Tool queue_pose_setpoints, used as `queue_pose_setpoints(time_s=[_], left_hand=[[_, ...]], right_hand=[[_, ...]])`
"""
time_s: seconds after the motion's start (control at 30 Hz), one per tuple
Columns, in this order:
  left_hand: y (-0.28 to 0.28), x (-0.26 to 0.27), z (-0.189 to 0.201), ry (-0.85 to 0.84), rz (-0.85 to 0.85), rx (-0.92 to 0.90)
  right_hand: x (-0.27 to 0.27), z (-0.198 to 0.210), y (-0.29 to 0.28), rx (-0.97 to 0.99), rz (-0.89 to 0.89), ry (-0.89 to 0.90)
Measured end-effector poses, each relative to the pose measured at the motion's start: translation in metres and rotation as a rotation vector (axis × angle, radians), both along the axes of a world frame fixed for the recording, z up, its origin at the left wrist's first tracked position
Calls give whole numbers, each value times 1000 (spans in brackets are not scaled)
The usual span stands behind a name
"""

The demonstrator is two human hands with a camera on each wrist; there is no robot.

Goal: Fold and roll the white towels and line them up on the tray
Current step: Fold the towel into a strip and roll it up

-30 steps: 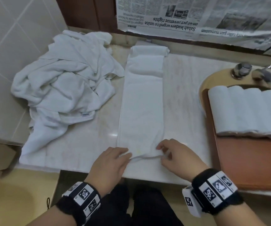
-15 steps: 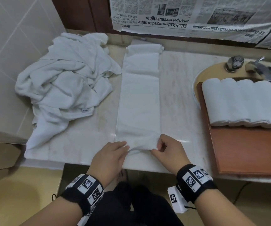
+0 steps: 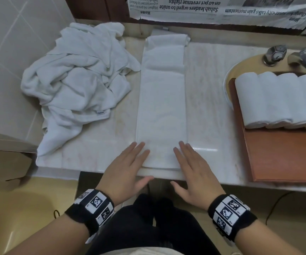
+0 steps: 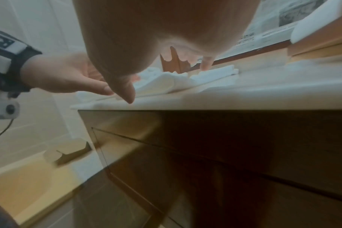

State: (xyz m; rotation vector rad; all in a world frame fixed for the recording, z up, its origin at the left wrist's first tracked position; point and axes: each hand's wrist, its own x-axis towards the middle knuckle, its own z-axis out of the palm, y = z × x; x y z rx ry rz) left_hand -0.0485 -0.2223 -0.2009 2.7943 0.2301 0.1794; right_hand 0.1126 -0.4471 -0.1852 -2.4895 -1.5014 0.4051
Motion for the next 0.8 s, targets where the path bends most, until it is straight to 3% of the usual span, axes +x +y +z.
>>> queue_pose_setpoints(time_s=[0.1, 0.17, 0.37, 0.53, 0.63, 0.7, 0.8], left_hand=[[4, 7, -13, 135, -162, 85], [7, 3, -23, 94, -211, 61], [5, -22, -37, -122, -204, -3], [5, -21, -31, -151, -140, -95], [9, -19, -19, -131, -97, -133], [10, -13, -8, -90, -41, -204], [12, 4, 12, 128, 221, -389]], right_hand=[[2, -19, 0, -32, 103, -33], [5, -27, -5, -61, 138, -47], [1, -39, -21, 43, 230, -107], [2, -29, -21, 203, 95, -90], [12, -14, -14, 243, 64, 104], [21, 3, -4, 113, -138, 344], [34, 19, 9, -30, -403, 634]])
